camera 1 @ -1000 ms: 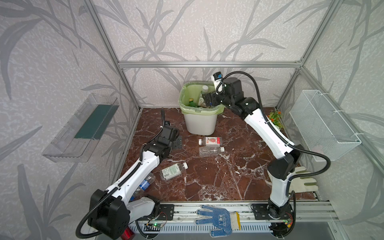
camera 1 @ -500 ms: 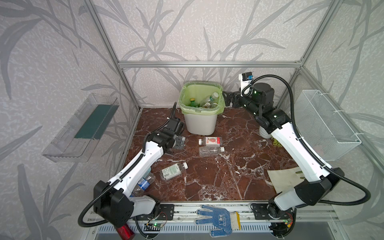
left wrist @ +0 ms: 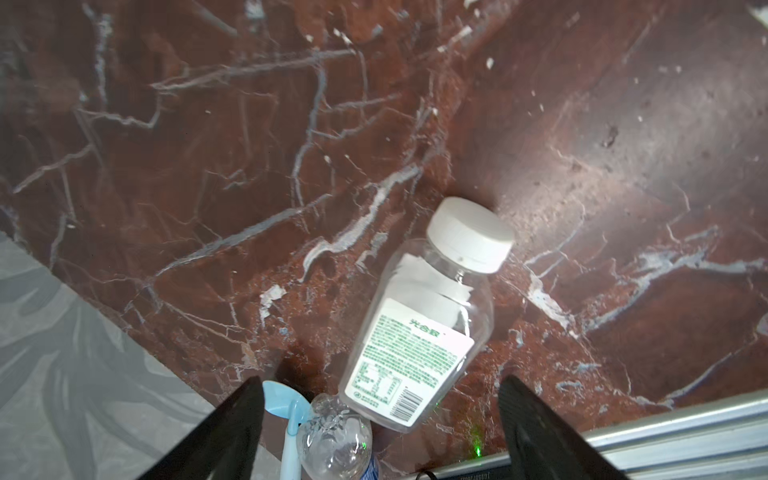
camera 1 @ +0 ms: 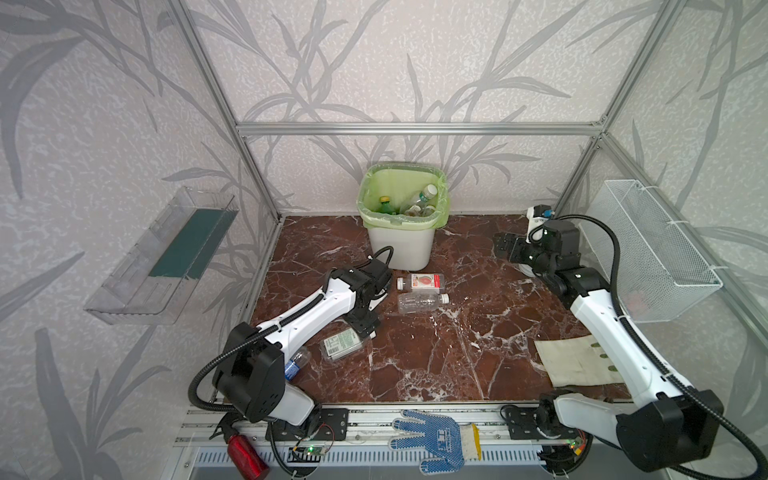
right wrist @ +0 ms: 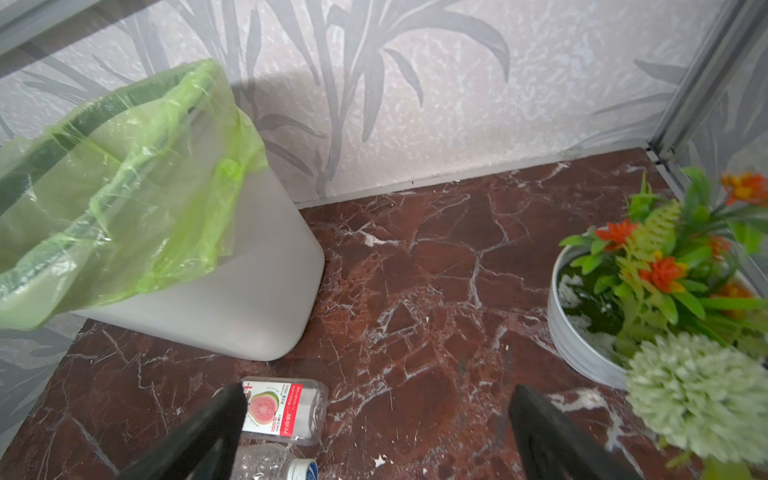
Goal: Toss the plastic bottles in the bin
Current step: 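Withdraw the right gripper while the left gripper grasps the white-label clear bottle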
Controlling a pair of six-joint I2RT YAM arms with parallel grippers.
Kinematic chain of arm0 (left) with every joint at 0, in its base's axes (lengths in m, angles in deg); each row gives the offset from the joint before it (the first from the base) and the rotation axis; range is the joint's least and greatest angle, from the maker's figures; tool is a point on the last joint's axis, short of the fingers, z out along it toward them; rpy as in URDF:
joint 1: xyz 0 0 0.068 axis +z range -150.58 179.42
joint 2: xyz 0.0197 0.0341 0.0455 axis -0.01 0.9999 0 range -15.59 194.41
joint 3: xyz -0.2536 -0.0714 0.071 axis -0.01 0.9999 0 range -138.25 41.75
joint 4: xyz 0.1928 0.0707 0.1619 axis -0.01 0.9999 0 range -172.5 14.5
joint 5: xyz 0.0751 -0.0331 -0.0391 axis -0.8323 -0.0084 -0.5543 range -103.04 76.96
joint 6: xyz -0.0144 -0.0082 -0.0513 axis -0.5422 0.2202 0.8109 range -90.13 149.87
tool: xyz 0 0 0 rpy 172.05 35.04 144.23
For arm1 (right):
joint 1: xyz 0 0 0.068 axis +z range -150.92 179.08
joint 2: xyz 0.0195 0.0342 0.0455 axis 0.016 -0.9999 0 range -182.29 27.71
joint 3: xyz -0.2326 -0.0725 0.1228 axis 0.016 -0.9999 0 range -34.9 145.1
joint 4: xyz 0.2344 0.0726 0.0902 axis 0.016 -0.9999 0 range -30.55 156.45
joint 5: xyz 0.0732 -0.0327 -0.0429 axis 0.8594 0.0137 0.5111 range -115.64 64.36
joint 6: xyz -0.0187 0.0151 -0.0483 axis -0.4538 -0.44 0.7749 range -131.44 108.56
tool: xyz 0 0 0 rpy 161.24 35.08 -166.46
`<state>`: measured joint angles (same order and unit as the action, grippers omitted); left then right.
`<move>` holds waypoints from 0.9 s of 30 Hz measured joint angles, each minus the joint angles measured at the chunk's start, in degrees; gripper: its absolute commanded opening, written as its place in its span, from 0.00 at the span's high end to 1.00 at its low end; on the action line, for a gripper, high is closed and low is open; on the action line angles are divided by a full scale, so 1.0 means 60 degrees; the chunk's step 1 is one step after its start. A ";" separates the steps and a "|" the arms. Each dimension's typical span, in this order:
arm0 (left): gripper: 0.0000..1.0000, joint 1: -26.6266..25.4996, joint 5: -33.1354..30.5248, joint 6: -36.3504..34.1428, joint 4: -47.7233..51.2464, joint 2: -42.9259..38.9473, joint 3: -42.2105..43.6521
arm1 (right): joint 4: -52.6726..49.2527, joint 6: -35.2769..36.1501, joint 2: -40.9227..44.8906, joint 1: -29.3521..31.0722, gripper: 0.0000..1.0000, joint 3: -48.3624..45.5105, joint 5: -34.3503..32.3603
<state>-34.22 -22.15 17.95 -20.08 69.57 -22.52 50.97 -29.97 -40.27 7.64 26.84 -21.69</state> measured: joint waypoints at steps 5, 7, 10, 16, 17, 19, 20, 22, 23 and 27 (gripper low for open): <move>0.11 -0.0164 0.0149 -0.0036 -0.0095 0.0036 0.0342 | -0.0018 -0.0204 0.0339 -0.0448 0.01 -0.0503 0.0197; 0.11 -0.0197 0.0153 -0.0040 -0.0299 0.0036 0.0681 | -0.0018 -0.0251 0.0357 -0.0510 0.01 -0.0597 0.0251; 0.11 -0.0197 0.0004 0.0004 -0.0648 0.0033 0.1333 | -0.0018 -0.0306 0.0353 -0.0616 0.01 -0.0667 0.0408; 0.13 -0.0197 -0.0313 0.0029 -0.1140 0.0055 0.2007 | 0.0098 -0.0433 0.0215 -0.0758 0.01 -0.0667 0.0725; 0.14 -0.0197 -0.0357 0.0044 -0.1202 0.0098 0.2007 | 0.0120 -0.0452 0.0171 -0.0761 0.01 -0.0667 0.0776; 0.14 -0.0197 -0.0415 0.0069 -0.1341 0.0251 0.2007 | 0.0138 -0.0481 0.0109 -0.0769 0.01 -0.0670 0.0852; 0.16 -0.0197 -0.0430 0.0076 -0.1395 0.0368 0.2007 | 0.0153 -0.0488 0.0087 -0.0772 0.01 -0.0678 0.0874; 0.17 -0.0197 -0.0426 0.0076 -0.1512 0.0601 0.2007 | 0.0164 -0.0488 0.0084 -0.0790 0.01 -0.0696 0.0940; 0.19 -0.0197 -0.0426 0.0080 -0.1552 0.0747 0.2007 | 0.0171 -0.0488 0.0084 -0.0812 0.01 -0.0696 0.0962; 0.29 -0.0197 -0.0357 0.0040 -0.1541 0.1169 0.1982 | 0.0211 -0.0488 0.0087 -0.0965 0.01 -0.0765 0.1045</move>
<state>-35.40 -24.29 18.19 -29.33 76.59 -10.63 52.23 -32.90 -39.75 1.85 22.25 -15.42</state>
